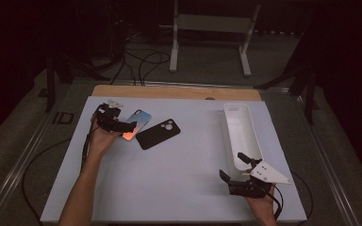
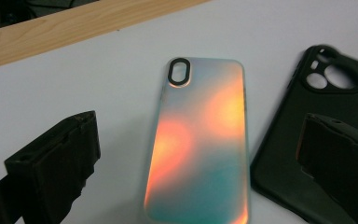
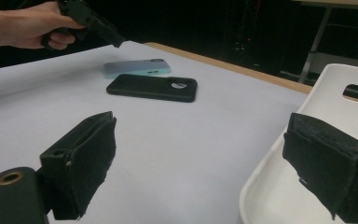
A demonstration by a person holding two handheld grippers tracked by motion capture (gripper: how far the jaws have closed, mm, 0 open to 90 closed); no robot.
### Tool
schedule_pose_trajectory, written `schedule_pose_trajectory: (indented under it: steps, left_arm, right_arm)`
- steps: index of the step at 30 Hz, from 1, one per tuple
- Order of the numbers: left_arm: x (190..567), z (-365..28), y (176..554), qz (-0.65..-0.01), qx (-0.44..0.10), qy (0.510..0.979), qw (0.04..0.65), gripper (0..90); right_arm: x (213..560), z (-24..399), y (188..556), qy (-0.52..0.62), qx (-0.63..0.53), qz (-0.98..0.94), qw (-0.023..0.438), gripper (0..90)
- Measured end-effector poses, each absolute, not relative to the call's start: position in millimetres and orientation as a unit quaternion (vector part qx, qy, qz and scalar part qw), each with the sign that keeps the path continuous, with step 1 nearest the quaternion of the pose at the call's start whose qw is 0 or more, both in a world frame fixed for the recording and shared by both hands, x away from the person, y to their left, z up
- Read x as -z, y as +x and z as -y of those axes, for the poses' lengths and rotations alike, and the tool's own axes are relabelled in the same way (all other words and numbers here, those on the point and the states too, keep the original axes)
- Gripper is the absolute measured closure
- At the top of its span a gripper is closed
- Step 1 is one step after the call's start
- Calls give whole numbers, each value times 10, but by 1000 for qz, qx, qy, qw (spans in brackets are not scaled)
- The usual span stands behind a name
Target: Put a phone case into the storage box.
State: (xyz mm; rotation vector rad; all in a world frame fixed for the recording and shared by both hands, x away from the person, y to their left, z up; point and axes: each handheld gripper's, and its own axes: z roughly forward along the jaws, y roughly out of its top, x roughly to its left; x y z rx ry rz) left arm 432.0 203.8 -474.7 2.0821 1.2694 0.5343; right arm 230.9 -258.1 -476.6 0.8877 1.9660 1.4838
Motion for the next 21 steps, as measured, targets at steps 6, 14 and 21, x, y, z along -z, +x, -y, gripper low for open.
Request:
schedule_pose_trajectory:
  steps: [6, 14, 21]
  left_arm:
    - [4838, -2000, 4473, -485, -191, 798, 304, 1]
    - [5000, -1958, 4569, -489, -176, 808, 279, 46]
    - [5141, -1889, 4632, -487, -150, 818, 268, 53]
  right_arm:
    - [4765, 2593, 2308, 328, -549, -724, 258, 93]
    - [4763, 2609, 2309, 331, -551, -722, 258, 93]
    - [4766, 2619, 2316, 333, -553, -719, 258, 93]
